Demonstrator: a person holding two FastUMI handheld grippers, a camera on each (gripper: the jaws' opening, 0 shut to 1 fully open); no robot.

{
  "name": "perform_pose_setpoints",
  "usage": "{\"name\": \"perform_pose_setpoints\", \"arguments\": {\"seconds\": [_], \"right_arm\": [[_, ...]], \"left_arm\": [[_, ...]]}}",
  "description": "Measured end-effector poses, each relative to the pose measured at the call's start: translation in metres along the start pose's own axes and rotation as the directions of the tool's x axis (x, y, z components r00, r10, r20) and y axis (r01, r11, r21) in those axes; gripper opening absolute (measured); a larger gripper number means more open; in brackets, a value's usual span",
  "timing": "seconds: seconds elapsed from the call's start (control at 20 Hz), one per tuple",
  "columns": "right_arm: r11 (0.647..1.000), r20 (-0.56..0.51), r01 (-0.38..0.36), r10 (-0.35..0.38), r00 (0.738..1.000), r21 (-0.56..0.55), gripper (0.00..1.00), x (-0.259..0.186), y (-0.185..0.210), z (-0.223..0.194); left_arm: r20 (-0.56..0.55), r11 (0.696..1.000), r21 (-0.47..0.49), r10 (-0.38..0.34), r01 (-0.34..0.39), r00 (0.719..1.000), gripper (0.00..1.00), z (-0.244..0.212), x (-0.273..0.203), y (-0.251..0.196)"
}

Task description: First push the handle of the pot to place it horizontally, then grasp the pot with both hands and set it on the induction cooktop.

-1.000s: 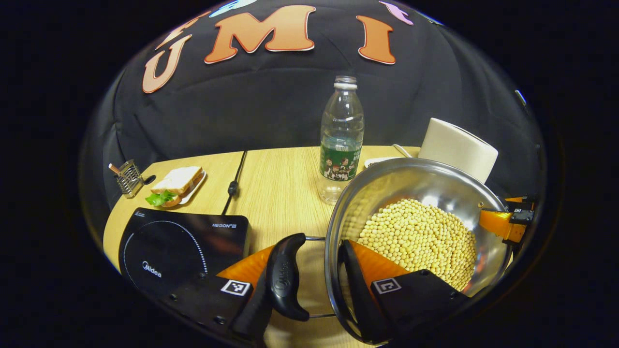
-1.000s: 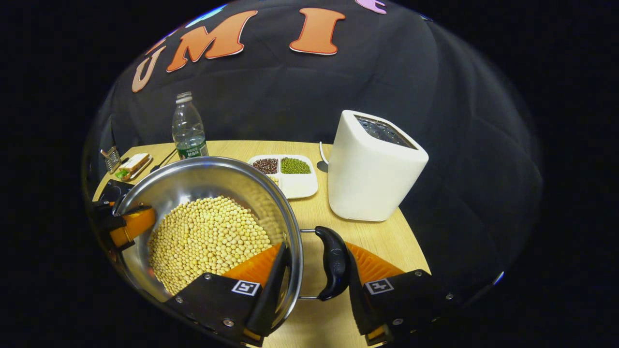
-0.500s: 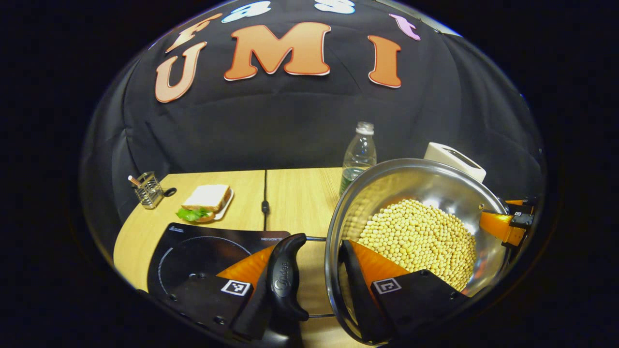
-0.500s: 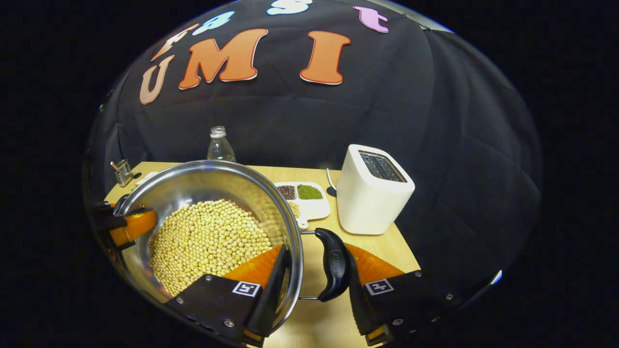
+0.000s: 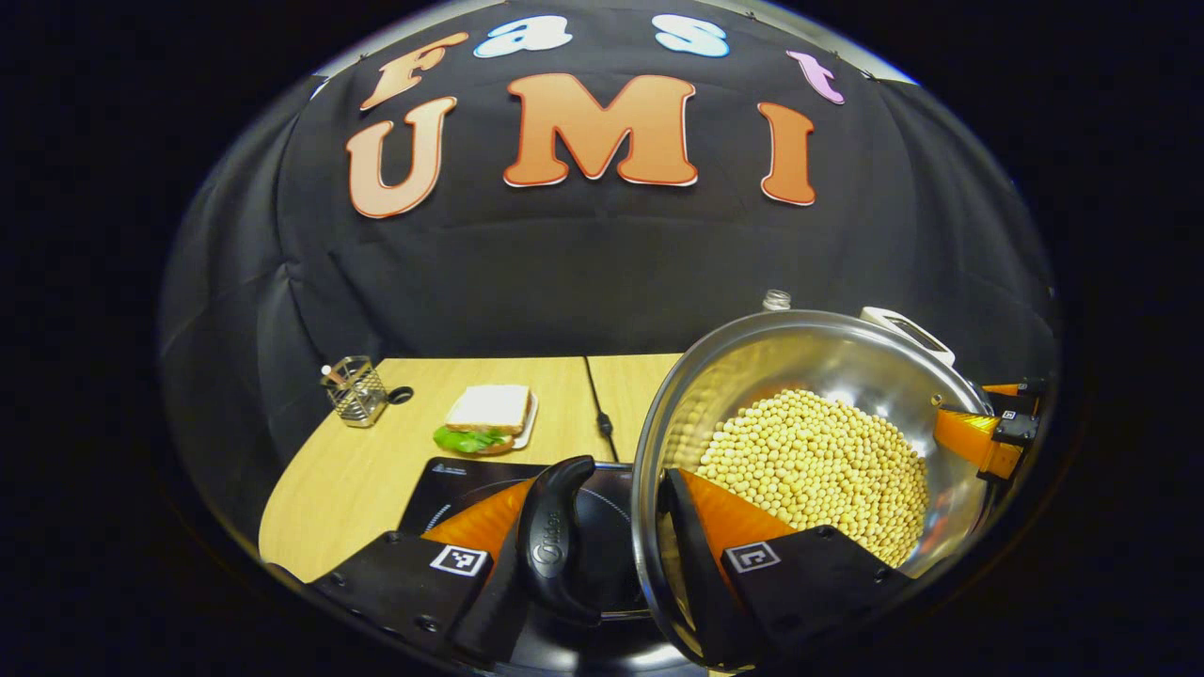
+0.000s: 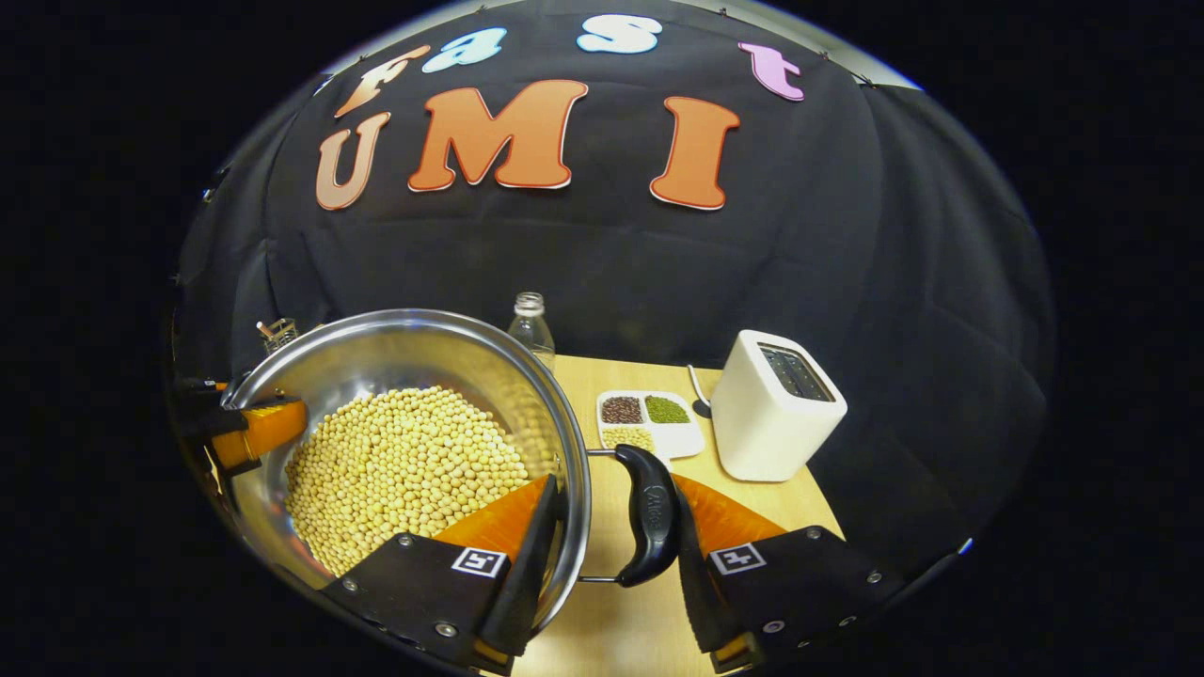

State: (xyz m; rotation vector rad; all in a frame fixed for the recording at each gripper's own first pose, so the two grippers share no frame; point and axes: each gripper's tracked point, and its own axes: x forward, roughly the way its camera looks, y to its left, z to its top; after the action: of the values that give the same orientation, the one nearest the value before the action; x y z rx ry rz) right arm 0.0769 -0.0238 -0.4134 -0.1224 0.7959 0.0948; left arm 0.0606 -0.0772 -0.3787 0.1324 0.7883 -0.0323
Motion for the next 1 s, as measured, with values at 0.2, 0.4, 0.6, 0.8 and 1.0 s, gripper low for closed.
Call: {"name": "perform_pose_setpoints", "arguments": {"seconds": [0.2, 0.4, 0.6, 0.8, 1.0], "right_arm": [[0.999, 0.028, -0.035, 0.036, 0.999, -0.033, 0.64, 0.007, 0.011, 0.007], [0.995, 0.025, -0.088, 0.089, 0.996, -0.041, 0.64, 0.028, 0.014, 0.003], [0.990, 0.026, -0.133, 0.134, 0.991, -0.048, 0.64, 0.037, 0.014, 0.006], [0.984, 0.017, -0.167, 0.168, 0.986, -0.063, 0.64, 0.039, 0.008, 0.010], [0.979, -0.018, -0.186, 0.185, 0.983, -0.082, 0.64, 0.045, 0.012, 0.013]], "left_arm": [[0.001, 0.999, -0.026, 0.037, -0.037, 0.999, 0.77, 0.001, -0.013, 0.043], [0.000, 0.995, -0.034, 0.093, -0.093, 0.996, 0.77, 0.000, -0.024, 0.089], [-0.006, 0.989, -0.045, 0.143, -0.143, 0.990, 0.77, -0.005, -0.033, 0.129], [-0.007, 0.984, -0.045, 0.173, -0.173, 0.985, 0.80, -0.009, -0.039, 0.162], [-0.041, 0.980, -0.056, 0.187, -0.190, 0.981, 0.77, -0.028, -0.037, 0.188]]}}
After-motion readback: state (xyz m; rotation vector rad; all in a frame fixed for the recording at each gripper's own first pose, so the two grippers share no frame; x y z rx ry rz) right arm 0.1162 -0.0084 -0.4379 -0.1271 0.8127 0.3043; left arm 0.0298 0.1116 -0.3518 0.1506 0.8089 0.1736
